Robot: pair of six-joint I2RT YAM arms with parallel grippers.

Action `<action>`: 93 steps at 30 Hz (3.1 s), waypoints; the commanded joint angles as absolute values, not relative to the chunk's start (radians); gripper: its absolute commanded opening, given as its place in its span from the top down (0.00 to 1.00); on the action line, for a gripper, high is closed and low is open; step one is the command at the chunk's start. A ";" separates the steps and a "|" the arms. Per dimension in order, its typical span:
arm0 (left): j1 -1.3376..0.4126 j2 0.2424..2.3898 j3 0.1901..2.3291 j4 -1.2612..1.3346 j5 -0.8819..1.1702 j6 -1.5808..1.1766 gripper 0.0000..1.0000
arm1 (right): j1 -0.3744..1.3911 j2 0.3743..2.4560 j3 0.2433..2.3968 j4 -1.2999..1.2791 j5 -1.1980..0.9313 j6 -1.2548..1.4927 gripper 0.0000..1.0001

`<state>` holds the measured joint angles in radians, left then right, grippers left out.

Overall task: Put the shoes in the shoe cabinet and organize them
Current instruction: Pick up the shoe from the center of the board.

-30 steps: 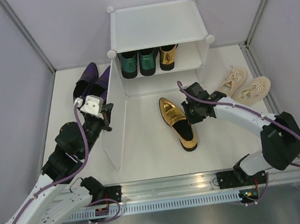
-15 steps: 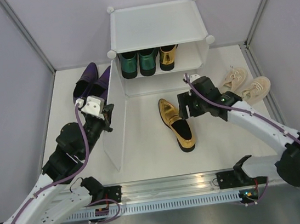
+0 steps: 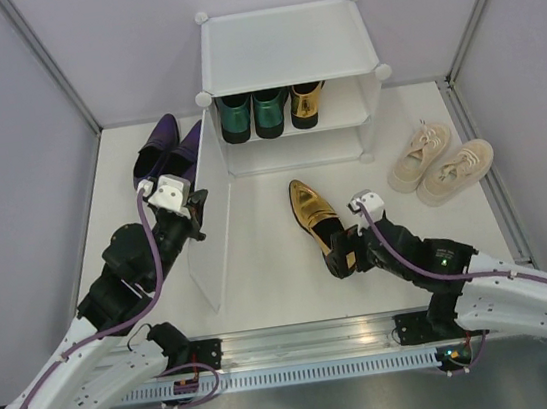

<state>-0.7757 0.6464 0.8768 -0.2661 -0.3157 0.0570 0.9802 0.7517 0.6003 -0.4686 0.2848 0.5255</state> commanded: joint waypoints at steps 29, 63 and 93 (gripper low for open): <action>-0.795 0.681 0.831 -0.400 -0.325 0.083 0.98 | 1.198 1.243 0.400 0.049 0.741 0.755 0.02; -0.811 0.672 0.830 -0.400 -0.325 0.084 0.98 | 1.152 1.221 0.485 -0.067 0.813 0.701 0.78; -0.824 0.680 0.827 -0.399 -0.336 0.087 0.98 | 1.068 1.035 0.370 -0.098 0.565 0.718 0.68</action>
<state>-0.8158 0.6540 0.8711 -0.2581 -0.3244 0.0582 1.0683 1.0035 0.4011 -0.2024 0.6075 0.6342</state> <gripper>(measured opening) 0.025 0.760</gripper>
